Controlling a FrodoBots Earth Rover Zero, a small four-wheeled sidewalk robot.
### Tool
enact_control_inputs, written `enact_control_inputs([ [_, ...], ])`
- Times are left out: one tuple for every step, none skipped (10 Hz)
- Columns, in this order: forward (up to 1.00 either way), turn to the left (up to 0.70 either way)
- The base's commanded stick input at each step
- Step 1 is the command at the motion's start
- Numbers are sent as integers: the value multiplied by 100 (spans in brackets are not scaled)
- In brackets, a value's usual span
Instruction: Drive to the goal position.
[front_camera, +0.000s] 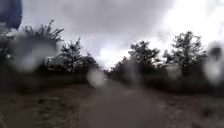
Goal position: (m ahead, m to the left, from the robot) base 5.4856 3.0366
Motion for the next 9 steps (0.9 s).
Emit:
enact_control_inputs([
  [70, 0],
  [70, 0],
  [70, 0],
  [70, 0],
  [70, 0],
  [70, 0],
  [70, 0],
  [70, 0],
  [70, 0],
])
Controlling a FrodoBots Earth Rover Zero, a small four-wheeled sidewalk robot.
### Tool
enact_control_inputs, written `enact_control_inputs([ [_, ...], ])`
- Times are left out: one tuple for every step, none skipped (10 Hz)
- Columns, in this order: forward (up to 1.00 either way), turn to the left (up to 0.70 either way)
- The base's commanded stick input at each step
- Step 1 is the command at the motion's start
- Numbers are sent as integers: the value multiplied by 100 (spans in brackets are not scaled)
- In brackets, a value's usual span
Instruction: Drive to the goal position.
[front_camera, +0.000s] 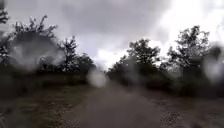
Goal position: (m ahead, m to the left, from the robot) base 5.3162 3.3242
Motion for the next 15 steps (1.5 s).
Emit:
enact_control_inputs([
  [70, 0],
  [70, 0],
  [70, 0],
  [70, 0],
  [70, 0],
  [70, 0],
  [70, 0],
  [70, 0],
  [70, 0],
  [70, 0],
  [70, 0],
  [70, 0],
  [70, 0],
  [70, 0],
  [70, 0],
])
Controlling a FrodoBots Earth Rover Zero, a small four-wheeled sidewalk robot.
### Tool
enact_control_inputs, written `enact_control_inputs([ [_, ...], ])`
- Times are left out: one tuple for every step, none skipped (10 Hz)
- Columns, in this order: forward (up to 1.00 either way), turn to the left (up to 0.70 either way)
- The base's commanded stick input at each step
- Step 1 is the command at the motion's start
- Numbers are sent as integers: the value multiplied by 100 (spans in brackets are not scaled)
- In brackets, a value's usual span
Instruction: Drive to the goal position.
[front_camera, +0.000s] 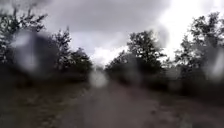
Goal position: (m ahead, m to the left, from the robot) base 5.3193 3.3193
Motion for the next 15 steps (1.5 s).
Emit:
enact_control_inputs([
  [70, 7],
  [70, 14],
  [70, 14],
  [70, 7],
  [70, 0],
  [70, 0],
  [70, 7],
  [70, 14],
  [70, 14],
  [70, 13],
  [70, 6],
  [70, 0],
  [70, 0],
  [70, 0],
  [70, 5],
])
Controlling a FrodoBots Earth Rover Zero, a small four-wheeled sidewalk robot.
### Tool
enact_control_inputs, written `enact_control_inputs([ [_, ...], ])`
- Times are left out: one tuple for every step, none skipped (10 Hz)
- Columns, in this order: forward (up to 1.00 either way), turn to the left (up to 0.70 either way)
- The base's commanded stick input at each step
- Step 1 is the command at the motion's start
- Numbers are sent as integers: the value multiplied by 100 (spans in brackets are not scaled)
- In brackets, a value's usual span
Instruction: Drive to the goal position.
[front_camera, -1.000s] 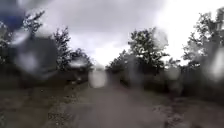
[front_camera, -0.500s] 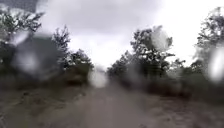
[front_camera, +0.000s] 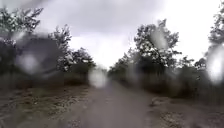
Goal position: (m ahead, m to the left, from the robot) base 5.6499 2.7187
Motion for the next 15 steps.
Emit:
enact_control_inputs([
  [70, 14],
  [70, 7],
  [70, 0],
  [70, 0],
  [70, 2],
  [70, 10],
  [70, 14],
  [70, 14],
  [70, 0],
  [70, 0],
  [70, 0],
  [70, 0],
  [70, 0],
  [70, 0],
  [70, 0],
])
